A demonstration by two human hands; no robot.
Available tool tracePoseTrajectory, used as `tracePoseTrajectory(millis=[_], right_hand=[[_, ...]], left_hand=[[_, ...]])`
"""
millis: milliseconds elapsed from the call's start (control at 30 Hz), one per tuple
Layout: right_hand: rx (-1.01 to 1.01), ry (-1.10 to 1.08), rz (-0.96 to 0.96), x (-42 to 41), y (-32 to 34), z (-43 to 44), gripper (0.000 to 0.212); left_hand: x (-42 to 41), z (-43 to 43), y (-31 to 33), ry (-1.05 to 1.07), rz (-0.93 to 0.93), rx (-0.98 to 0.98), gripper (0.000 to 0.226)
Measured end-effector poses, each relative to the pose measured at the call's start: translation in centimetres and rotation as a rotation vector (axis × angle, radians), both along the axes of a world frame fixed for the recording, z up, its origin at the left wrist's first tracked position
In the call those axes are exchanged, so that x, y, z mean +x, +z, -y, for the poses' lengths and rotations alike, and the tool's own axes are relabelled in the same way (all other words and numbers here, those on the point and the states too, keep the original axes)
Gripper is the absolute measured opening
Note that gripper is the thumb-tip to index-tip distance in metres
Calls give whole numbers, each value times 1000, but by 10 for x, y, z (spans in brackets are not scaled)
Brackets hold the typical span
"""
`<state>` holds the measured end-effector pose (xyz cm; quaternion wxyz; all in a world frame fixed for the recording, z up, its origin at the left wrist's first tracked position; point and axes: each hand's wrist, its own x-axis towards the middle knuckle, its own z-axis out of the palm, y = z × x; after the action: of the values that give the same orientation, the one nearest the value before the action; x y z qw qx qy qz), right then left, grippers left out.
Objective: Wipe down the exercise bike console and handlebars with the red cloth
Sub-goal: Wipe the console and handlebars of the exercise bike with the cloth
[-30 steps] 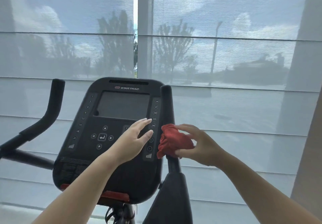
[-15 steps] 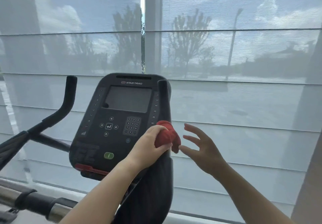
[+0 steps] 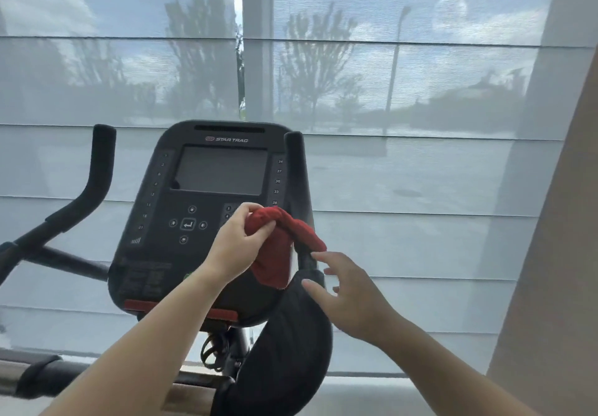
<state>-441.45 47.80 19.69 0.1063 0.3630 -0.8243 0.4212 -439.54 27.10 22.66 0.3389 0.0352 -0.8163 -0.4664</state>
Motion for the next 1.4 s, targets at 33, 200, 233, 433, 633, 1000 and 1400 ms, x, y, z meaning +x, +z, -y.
tracePoseTrajectory(millis=[33,200,233,433,633,1000,1400], right_hand=[[13,-24,-29,3,-1,5,51],[56,-148,-67,11,0,28,58],[63,-172,-65,11,0,30,58],[82,-293,-42,20,-1,41,58],[42,-361,24,29,-10,45,53],[69,-414,74,17,1,58,40],[157,-413,7,10,9,73,24]], left_hand=[[-4,6,3,-2,-10,11,12],[-31,31,23,-15,-55,61,14],[-36,36,26,-19,-67,80,14],[-71,55,38,-74,-92,229,17],[-101,46,37,-138,-170,459,19],[-122,18,55,-300,-283,410,30],[-111,21,34,-513,-313,244,41]])
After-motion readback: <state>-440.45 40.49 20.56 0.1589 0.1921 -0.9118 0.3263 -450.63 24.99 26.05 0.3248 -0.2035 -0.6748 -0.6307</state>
